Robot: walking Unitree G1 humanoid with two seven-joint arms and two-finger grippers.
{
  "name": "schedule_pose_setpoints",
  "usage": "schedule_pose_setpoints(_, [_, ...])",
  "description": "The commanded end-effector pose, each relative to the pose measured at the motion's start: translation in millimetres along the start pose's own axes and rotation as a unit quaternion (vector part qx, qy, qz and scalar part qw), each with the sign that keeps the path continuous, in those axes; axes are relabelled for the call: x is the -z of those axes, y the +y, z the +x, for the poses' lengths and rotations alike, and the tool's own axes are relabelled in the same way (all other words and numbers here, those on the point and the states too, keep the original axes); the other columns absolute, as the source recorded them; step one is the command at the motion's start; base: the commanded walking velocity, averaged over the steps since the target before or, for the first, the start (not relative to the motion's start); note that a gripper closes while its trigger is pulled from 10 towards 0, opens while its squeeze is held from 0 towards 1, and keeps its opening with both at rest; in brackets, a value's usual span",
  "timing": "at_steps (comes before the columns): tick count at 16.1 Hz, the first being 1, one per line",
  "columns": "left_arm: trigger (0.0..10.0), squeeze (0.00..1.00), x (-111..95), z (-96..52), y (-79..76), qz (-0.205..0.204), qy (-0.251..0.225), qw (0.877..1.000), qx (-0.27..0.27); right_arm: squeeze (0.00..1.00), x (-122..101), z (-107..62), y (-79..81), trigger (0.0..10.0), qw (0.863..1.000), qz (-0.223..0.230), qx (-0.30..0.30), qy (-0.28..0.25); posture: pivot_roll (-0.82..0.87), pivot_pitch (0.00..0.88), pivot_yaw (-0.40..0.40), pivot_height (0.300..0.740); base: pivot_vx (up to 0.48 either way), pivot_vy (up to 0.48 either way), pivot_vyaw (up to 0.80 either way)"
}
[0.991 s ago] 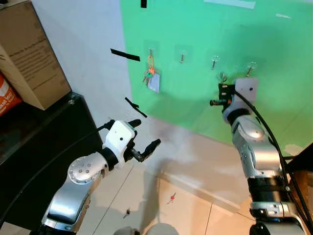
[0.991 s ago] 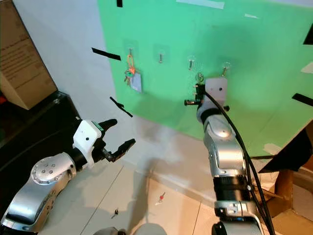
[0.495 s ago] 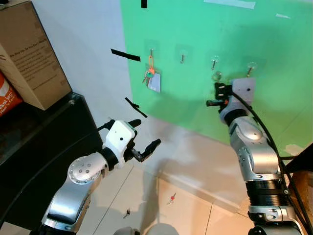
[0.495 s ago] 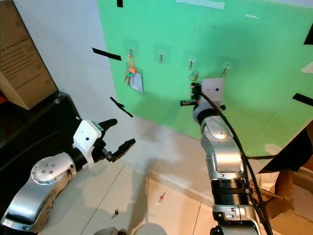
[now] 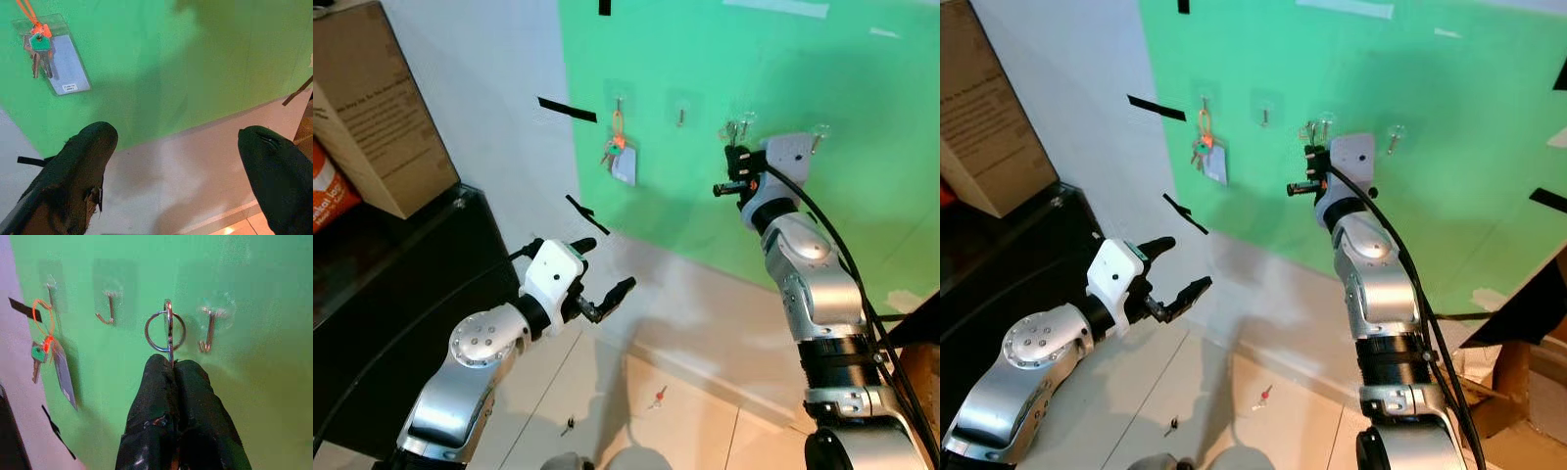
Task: Hang keys on a hook
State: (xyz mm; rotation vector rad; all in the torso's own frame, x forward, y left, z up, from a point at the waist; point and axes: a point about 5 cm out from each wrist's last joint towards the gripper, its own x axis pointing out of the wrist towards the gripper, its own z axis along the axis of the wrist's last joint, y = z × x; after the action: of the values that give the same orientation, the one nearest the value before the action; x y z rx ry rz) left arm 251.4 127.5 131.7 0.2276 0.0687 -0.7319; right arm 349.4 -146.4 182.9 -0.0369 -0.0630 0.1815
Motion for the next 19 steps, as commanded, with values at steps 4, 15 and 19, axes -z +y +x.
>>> schedule_pose_setpoints(4, [10.0, 0.0, -5.8, 0.1, 0.8, 0.006, -0.007, 1.0, 0.004, 0.0, -6.7, 6.7, -16.4, 10.0, 0.999, -0.006, 0.035, -0.013, 0.01, 0.0, 0.042, 0.74, 0.0, 0.0, 0.0])
schedule_pose_setpoints(15, [10.0, 0.0, -22.4, 1.8, 0.3, -0.054, -0.063, 0.996, 0.017, 0.0, 7.6, -3.2, -35.3, 10.0, 0.998, -0.009, 0.066, 0.002, 0.01, 0.0, 0.048, 0.74, 0.0, 0.0, 0.0])
schedule_pose_setpoints(19, [10.0, 0.0, -24.4, 1.2, -2.5, -0.062, -0.065, 0.995, 0.033, 0.0, 4.4, -7.5, -40.6, 10.0, 0.997, -0.004, 0.074, -0.01, 0.01, 0.0, 0.051, 0.74, 0.0, 0.0, 0.0])
